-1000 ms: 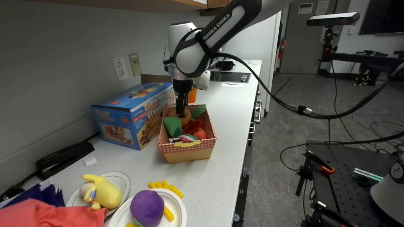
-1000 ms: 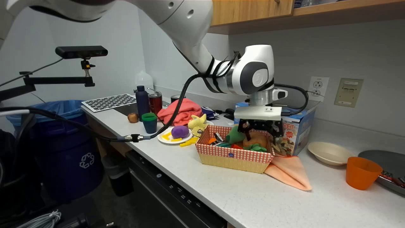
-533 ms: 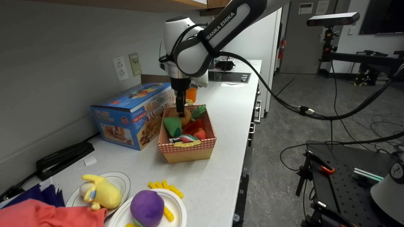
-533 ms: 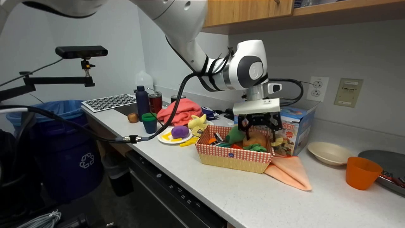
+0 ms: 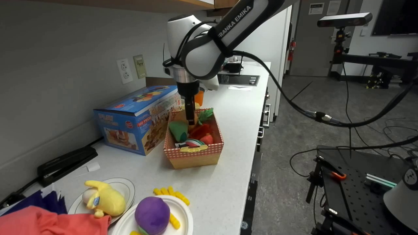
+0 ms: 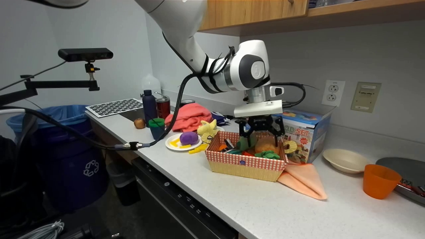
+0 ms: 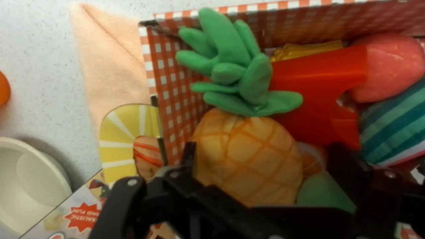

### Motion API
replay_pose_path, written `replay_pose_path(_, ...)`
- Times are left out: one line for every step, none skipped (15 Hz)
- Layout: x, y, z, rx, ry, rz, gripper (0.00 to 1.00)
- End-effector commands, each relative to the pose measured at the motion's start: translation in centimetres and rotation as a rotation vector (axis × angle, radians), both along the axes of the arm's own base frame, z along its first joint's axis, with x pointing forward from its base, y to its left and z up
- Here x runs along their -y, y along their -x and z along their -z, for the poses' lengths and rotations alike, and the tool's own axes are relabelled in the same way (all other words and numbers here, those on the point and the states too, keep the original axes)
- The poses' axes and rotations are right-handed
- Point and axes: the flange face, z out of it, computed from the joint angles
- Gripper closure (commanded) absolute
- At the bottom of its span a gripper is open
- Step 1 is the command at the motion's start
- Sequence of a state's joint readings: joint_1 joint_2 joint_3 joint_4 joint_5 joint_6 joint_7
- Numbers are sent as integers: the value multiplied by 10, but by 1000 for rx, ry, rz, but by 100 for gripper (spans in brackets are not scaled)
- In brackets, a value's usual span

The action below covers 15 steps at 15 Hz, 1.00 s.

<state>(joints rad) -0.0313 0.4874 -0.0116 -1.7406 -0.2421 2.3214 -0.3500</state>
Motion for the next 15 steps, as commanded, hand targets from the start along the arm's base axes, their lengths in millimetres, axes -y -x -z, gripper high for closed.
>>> replay_pose_path(1, -1, 8, -43, -32, -7, 0)
replay_pose_path(1, -3, 11, -45, -45, -10, 0)
replay_pose_path(2, -7, 13, -41, -53, -14, 0)
replay_pose_path(2, -10, 15, -34, -55, -20, 0)
replay_pose_path(2, -15, 15, -26, -54, -18, 0)
replay_pose_path(3, -18, 15, -13, -38, -23, 0)
replay_pose_path(4, -22, 14, 4, -20, -28, 0)
replay_pose_path(5, -24, 14, 15, -7, -35, 0)
replay_pose_path(3, -27, 12, 27, 9, -40, 0)
replay_pose_path(4, -28, 13, 33, 21, -47, 6)
replay_pose_path(5, -28, 13, 34, 24, -52, 28)
replay_pose_path(5, -28, 13, 34, 22, -52, 30)
replay_pose_path(6, -28, 13, 33, 17, -45, 32)
replay_pose_path(6, -27, 13, 32, 13, -43, 39)
replay_pose_path(7, -25, 12, 31, 13, -42, 49)
